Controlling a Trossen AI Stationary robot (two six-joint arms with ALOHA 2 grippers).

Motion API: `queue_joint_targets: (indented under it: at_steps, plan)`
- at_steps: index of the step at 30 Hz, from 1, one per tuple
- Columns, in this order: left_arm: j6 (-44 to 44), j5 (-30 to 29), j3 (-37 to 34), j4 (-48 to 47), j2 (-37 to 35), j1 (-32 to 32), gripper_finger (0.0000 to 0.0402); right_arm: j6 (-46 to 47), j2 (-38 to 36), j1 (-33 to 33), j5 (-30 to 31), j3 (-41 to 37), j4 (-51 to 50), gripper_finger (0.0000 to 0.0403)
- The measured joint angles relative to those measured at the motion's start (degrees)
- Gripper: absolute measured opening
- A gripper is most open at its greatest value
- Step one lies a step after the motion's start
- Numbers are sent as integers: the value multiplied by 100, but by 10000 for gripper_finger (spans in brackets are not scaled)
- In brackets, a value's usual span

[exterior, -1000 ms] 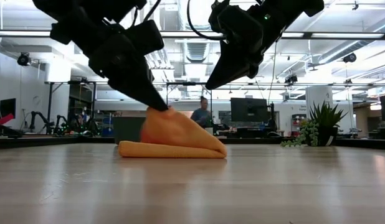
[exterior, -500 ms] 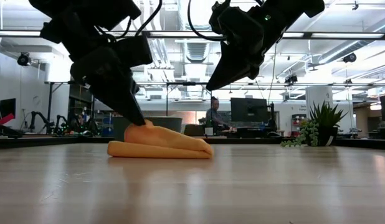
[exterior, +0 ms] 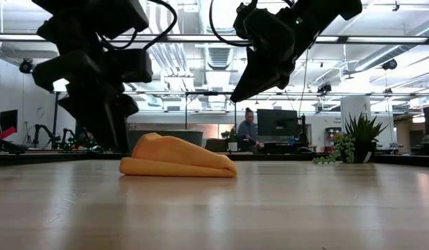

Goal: Fold microfiber towels
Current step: Fold the orange microfiber towel

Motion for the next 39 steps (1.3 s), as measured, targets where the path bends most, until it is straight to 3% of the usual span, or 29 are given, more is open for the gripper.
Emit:
queue_joint_targets:
  at_steps: [8, 16, 21, 25, 31, 39]
  plan:
    - [39, -133, -120, 764, 6, 0, 188, -23, 0, -103, -49, -2, 46, 9]
    - [87, -714, -188, 1039, 67, -1, 150, -266, 0, -442, -353, -7, 470, 9]
    - [500, -645, -283, 1068, 67, -102, 81, -524, 202, -724, -821, -6, 1090, 9]
    - [718, -576, -509, 1723, 76, -110, 11, -736, 561, -1015, -1223, 112, 1429, 9]
    - [727, -539, -827, 2106, 80, -135, 1, -1259, 1054, -1450, -1268, 454, 1465, 9]
    - [727, -515, -1088, 2320, 80, -136, 1, -1681, 1628, -2025, -2746, 929, 2049, 42]
